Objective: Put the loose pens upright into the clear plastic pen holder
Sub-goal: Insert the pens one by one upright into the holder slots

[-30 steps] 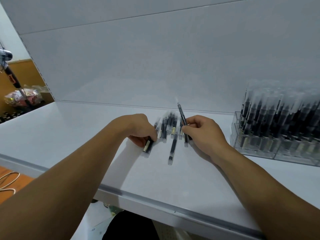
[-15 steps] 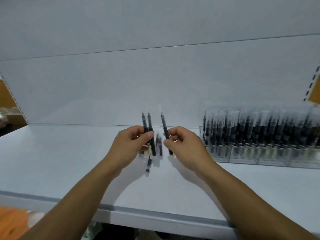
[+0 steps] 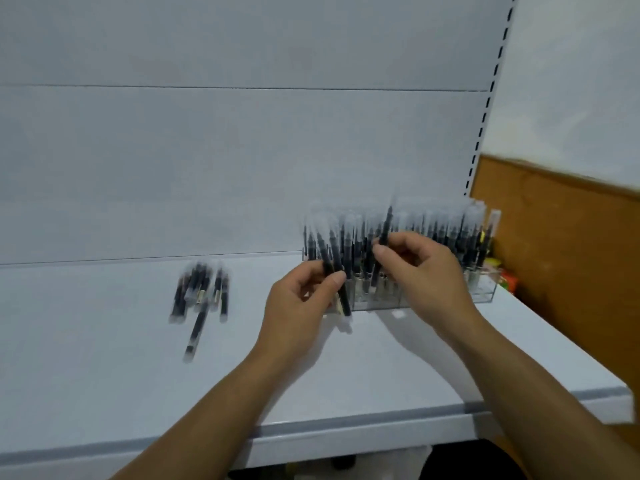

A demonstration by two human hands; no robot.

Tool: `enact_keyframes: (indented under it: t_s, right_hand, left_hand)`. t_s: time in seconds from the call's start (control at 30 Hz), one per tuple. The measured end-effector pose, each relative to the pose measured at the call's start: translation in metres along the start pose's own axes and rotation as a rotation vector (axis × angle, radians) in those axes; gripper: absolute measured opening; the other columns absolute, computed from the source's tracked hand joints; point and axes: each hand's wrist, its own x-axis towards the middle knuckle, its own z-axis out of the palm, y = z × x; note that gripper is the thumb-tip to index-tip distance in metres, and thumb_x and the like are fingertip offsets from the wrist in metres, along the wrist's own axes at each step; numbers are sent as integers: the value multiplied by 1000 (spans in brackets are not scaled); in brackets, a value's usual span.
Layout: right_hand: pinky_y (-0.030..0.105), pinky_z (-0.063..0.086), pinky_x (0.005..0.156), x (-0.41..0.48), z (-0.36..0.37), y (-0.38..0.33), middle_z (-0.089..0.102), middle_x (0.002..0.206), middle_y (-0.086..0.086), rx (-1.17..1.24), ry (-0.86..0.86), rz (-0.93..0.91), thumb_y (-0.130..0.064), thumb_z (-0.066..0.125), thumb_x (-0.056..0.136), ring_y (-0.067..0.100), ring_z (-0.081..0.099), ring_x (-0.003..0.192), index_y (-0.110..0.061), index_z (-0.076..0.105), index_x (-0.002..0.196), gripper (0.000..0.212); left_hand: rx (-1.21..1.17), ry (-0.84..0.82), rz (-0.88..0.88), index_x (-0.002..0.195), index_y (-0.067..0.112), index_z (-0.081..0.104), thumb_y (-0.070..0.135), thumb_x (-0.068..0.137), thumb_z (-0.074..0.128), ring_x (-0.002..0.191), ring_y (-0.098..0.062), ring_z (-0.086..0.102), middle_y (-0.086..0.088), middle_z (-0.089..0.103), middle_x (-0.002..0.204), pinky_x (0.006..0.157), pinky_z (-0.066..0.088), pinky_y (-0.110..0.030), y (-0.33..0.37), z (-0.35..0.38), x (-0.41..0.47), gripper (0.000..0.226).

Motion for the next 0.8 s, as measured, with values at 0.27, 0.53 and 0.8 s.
enact_keyframes:
  t_s: [0.27, 0.53, 0.8]
  right_hand:
    - [37, 57, 81, 29, 4, 7, 68, 84, -6, -149, -8, -31, -25, 70, 89, 15, 67, 83, -25, 65, 94, 7]
    - [24, 44, 66, 26, 13, 16, 59, 72, -21, -523, -153, -32, -35, 73, 85, -6, 54, 71, -34, 58, 84, 15]
    - [15, 39, 61, 17, 10, 14, 60, 77, -21, -498, -167, -12, -37, 72, 86, -4, 57, 75, -34, 64, 89, 9]
  left_hand:
    - [-185, -44, -122, 91, 15, 76, 13, 86, 70, 73, -13, 58, -9, 69, 84, 71, 50, -25, -8, 1, -1, 8]
    - [-147, -60, -116, 93, 17, 76, 21, 81, 74, 85, -27, 61, -18, 71, 95, 86, 52, -45, -7, 3, -3, 13]
    - [-62, -85, -92, 91, 23, 77, 22, 83, 73, 78, -16, 60, -14, 71, 91, 68, 49, -15, -6, 2, -4, 9]
